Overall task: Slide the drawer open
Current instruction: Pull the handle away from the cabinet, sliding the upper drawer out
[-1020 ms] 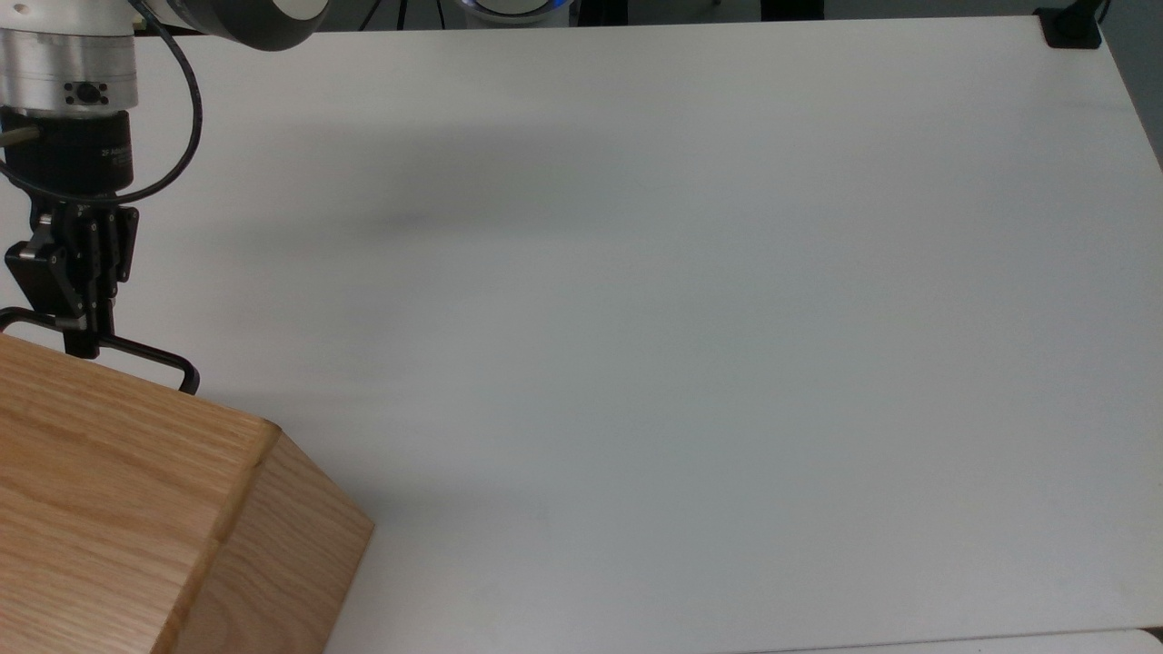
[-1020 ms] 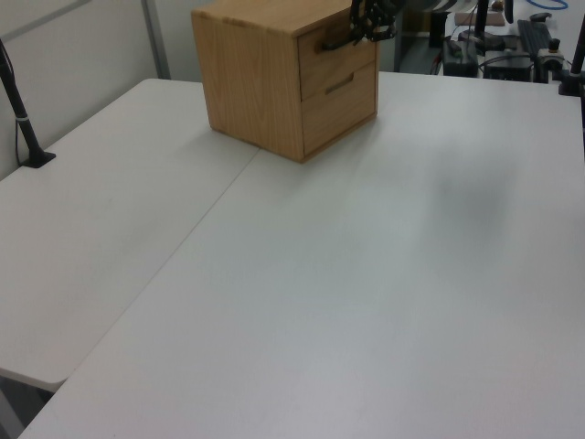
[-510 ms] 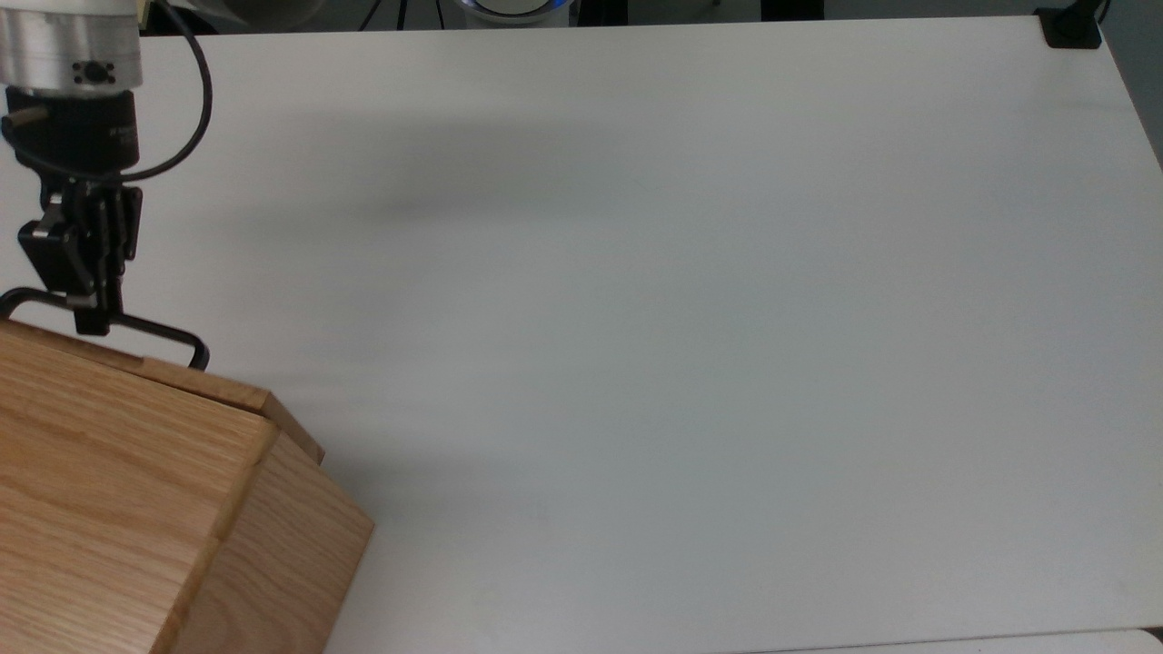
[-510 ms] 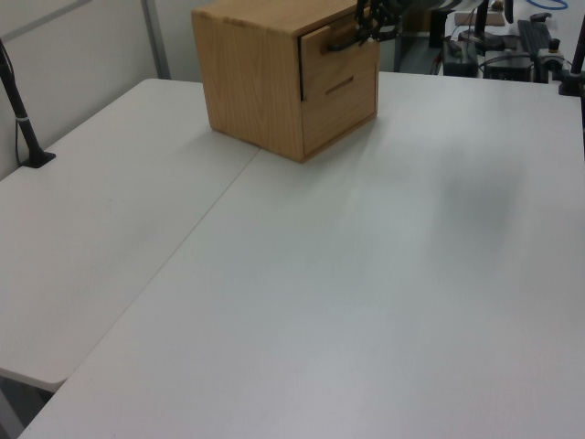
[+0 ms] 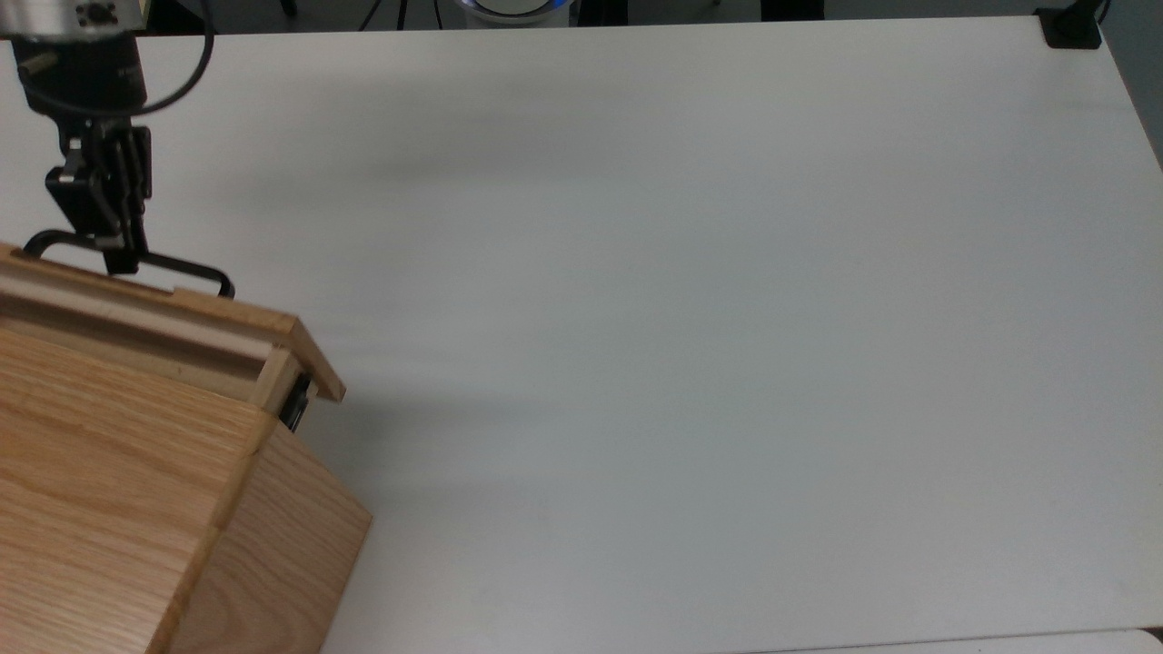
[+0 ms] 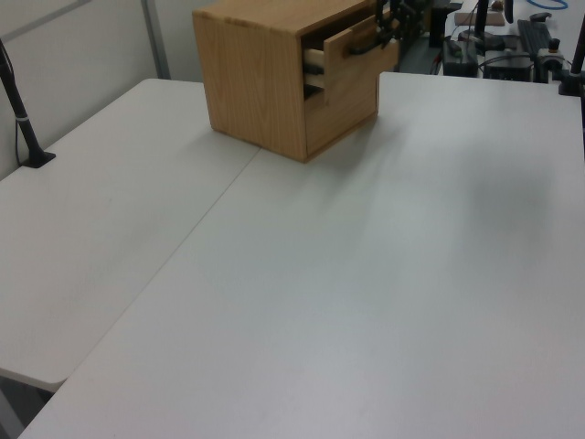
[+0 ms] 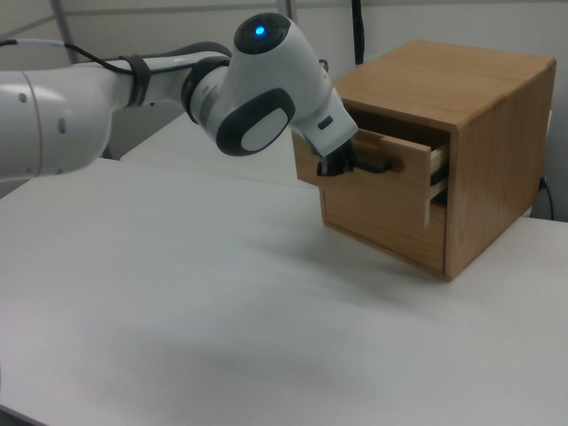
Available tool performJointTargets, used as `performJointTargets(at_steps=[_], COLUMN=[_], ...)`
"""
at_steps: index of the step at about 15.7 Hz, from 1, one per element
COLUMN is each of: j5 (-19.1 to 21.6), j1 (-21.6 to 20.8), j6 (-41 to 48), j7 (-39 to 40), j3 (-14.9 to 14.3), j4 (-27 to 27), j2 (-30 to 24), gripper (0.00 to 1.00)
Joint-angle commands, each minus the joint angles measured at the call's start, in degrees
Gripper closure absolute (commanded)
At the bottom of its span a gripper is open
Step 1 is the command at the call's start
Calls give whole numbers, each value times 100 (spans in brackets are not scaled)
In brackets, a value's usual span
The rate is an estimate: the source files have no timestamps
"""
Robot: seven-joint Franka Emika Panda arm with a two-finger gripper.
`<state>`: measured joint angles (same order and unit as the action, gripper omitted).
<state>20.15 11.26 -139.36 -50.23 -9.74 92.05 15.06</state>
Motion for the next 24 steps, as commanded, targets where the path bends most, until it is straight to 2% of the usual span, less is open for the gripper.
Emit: performJointTargets(at_steps=[1, 9, 22, 23, 24], j5=[-2, 103, 103, 103, 95], j1=[157, 509, 711, 720, 720], j6=[944, 2351, 3573, 3678, 3767], j7=[987, 1770, 2508, 2579, 2597], j3=[-46, -55, -72, -72, -72], j4=[603, 603, 595, 586, 568], j2=[-828, -1198, -1400, -1400, -1392], gripper=[100, 100, 100, 98, 91])
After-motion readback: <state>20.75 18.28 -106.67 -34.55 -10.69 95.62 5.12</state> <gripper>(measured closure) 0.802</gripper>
